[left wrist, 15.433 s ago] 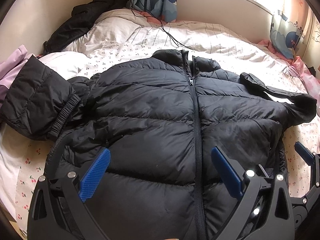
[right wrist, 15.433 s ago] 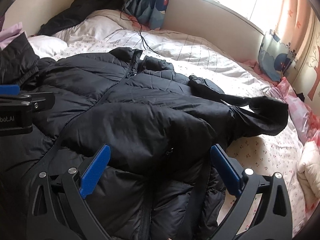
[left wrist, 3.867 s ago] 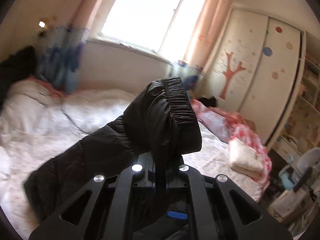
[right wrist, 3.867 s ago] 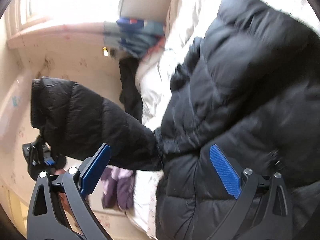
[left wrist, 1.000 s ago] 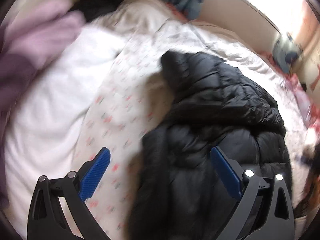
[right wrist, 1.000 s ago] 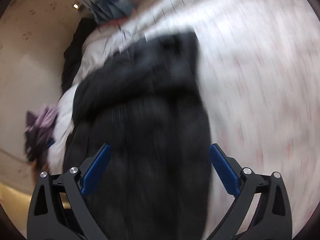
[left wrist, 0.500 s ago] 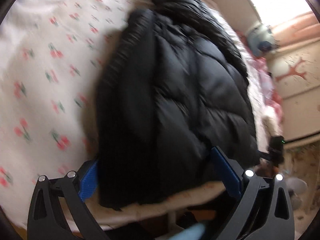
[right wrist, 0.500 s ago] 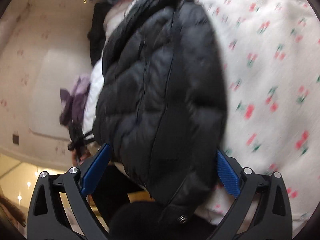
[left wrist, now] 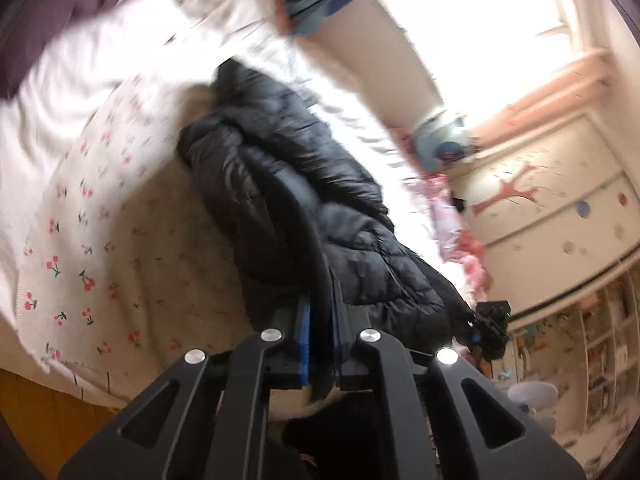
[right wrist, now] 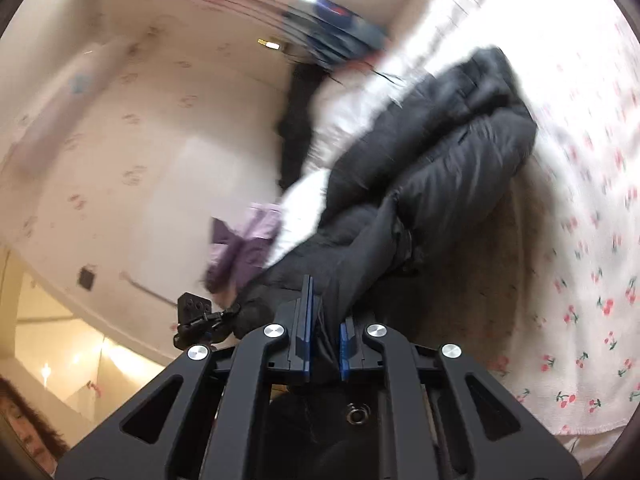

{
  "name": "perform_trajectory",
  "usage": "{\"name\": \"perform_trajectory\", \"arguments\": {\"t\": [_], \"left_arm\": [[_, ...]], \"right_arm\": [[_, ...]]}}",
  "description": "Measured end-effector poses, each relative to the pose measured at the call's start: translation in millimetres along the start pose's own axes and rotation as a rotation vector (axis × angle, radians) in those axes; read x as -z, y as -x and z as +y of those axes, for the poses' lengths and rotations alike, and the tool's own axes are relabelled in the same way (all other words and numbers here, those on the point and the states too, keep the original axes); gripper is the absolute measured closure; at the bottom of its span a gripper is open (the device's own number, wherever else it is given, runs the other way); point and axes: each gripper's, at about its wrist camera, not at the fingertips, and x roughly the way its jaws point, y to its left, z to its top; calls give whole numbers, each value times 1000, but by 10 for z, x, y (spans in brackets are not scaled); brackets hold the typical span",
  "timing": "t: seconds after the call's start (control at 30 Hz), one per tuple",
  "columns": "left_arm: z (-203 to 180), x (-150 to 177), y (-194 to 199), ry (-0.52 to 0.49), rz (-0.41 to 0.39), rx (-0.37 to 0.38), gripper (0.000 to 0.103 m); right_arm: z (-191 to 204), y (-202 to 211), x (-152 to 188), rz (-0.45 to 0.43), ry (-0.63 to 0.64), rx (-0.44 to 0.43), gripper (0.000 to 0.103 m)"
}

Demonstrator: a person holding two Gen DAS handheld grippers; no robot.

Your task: Fold large clothes

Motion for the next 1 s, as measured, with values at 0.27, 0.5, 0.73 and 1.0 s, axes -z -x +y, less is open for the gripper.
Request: {"name": "perform_trajectory", "arguments": {"t": [0.27,0.5,0.73,1.0], "left_arm": [[483,523,6,-22,206,-121,64],[1221,628,-139,107,155,-200,24],[1344,735,-650,159,216,-20,22],[990,751,-769,173,165,-63,81]], "right_arm": [[-604,371,527,201,-82,200,57],[-1221,618,710,163,-257,185,26],[-1485,185,824,259,-323,128,19],[-1280,-83,835,147,-271,31,77]]}}
